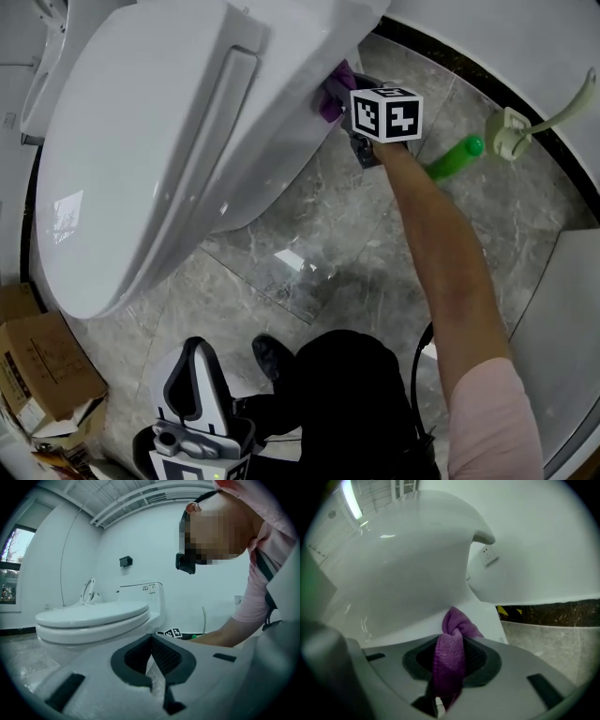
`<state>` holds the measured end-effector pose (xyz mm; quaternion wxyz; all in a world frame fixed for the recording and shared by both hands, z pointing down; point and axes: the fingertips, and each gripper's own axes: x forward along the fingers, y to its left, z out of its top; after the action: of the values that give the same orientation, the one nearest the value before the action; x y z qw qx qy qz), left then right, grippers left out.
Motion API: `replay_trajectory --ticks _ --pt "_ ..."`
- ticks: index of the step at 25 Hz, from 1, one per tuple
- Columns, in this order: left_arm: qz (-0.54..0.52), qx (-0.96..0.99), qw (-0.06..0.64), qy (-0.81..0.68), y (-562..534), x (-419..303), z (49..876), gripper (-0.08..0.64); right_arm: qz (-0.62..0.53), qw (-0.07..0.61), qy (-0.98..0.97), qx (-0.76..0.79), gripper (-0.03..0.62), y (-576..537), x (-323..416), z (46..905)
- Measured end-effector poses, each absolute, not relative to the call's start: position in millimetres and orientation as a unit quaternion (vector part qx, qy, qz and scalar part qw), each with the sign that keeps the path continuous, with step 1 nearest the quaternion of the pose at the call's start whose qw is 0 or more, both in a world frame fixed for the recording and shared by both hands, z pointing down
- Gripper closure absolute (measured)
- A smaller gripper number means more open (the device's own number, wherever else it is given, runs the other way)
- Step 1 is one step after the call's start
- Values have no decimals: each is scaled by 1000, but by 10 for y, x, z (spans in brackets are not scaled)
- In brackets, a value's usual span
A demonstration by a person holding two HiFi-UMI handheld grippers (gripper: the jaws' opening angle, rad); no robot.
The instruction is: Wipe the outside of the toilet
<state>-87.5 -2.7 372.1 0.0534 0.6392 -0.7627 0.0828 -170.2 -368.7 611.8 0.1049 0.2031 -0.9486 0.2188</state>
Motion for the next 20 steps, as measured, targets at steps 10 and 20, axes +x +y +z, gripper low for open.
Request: replay_trajectory --ticks 10,20 --pt "89 623 54 -775 91 -1000 3776 552 222 119 -954 160 499 -3412 -1851 6128" --pt "105 650 40 -751 -97 -1032 4179 552 213 136 -957 145 499 -3328 -1902 6172"
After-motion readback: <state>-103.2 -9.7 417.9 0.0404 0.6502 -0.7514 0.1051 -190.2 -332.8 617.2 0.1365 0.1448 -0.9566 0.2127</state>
